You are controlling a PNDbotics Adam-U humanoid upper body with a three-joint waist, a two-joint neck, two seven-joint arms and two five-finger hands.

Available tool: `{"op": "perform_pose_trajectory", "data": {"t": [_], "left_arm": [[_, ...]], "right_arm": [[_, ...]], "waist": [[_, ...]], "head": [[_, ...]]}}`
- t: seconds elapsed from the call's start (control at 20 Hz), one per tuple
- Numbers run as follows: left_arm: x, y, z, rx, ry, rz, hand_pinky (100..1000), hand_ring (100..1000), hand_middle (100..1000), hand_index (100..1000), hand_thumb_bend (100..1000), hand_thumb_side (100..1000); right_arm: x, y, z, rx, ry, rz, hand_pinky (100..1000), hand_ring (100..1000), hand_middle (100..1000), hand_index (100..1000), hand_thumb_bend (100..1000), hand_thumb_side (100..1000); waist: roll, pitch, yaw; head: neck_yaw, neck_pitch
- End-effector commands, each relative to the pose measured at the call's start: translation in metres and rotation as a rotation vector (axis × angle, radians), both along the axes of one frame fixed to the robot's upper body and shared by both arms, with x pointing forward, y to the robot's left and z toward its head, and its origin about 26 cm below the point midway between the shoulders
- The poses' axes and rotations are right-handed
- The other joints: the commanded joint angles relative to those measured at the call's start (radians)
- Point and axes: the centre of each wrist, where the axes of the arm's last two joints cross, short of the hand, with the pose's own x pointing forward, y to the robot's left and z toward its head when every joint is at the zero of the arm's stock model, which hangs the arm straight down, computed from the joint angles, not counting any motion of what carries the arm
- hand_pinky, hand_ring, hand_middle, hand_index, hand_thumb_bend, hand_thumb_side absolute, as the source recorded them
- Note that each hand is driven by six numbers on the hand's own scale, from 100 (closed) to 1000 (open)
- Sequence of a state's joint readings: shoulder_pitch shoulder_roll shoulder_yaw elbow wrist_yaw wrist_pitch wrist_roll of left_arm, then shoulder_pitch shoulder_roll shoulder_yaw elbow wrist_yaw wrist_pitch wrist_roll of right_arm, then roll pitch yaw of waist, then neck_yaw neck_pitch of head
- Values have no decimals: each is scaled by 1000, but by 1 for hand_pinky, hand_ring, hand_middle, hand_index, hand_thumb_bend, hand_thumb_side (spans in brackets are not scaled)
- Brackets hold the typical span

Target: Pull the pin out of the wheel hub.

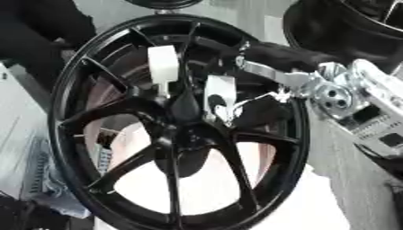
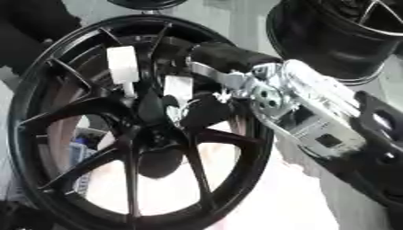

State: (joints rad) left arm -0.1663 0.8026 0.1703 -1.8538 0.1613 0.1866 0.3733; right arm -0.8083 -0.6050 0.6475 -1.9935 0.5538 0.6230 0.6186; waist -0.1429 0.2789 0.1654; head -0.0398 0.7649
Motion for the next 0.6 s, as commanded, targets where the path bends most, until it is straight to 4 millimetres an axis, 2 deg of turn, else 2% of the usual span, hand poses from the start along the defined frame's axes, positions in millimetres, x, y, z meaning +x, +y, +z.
{"op": "perform_pose_trajectory", "data": {"t": [0.05, 0.6], "left_arm": [[-1, 2, 11, 13, -30, 6, 600, 485, 501, 670, 206, 266], [-1, 2, 10, 2, -28, 13, 601, 485, 501, 669, 200, 267]], "right_arm": [[1, -7, 7, -46, 173, -137, 909, 929, 817, 879, 100, 495], [2, -9, 7, -38, 186, -149, 895, 894, 785, 867, 100, 377]], "waist": [[9, -12, 1], [10, -5, 6]], "head": [[-4, 2], [-7, -6]]}}
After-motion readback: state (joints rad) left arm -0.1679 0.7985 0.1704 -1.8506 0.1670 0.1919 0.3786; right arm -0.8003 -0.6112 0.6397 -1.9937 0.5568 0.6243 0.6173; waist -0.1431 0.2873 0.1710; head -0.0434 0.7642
